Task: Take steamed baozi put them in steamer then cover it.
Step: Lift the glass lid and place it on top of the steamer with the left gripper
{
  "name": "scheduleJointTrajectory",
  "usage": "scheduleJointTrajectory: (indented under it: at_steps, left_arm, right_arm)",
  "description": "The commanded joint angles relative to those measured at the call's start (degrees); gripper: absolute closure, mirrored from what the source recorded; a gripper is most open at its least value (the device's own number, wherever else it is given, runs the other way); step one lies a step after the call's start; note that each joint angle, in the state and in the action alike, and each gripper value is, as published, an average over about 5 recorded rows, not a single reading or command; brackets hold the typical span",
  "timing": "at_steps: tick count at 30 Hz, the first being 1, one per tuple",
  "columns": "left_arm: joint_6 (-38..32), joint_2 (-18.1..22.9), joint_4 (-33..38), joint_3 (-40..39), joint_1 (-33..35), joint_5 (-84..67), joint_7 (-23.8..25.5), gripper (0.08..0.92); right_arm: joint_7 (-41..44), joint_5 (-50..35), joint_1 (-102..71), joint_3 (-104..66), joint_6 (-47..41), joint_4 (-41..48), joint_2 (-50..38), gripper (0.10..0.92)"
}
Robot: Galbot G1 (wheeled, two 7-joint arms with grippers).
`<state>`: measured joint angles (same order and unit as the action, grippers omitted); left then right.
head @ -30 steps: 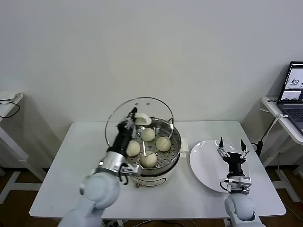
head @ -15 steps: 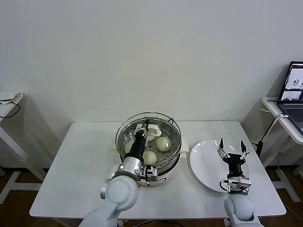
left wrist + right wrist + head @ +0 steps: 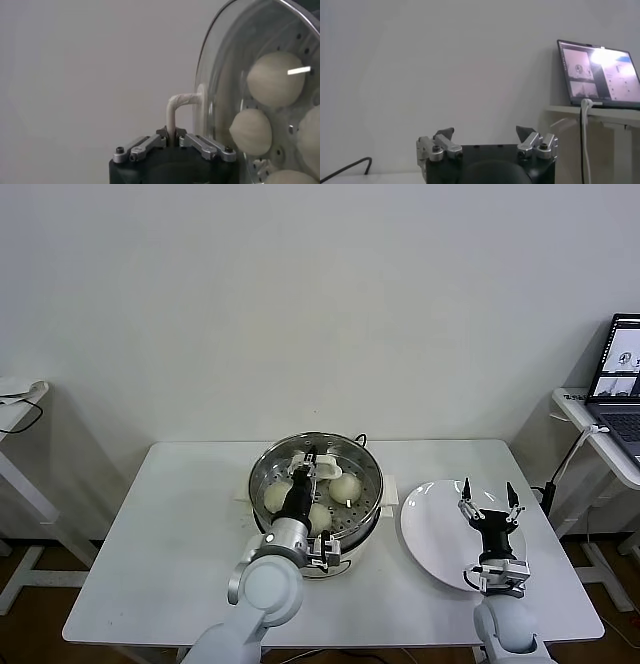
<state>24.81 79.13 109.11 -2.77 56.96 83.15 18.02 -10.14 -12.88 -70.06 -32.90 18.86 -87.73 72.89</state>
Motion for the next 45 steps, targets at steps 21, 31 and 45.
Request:
scheduleJointTrajectory:
  at_steps: [21, 31, 45]
  left_arm:
    - [-0.26, 2.01, -3.42, -0.33, -0.47, 1.37, -2.34, 0.808]
    - [-0.5, 2.02, -4.46, 0.06, -0.27, 1.84, -2.47, 0.808]
    - [-0.8, 2.24, -4.67, 0.23, 0.53, 2.86, -2.55, 0.808]
  right_arm:
    - [0.81, -0.05, 0.05, 0.09, 0.16, 0.58, -0.21, 0.203]
    - [0.94, 0.03, 0.01, 0.15, 0.26, 0.62, -0.1, 0.203]
    - [1.09, -0.01, 0.17, 0.33, 0.37, 0.88, 0.02, 0.203]
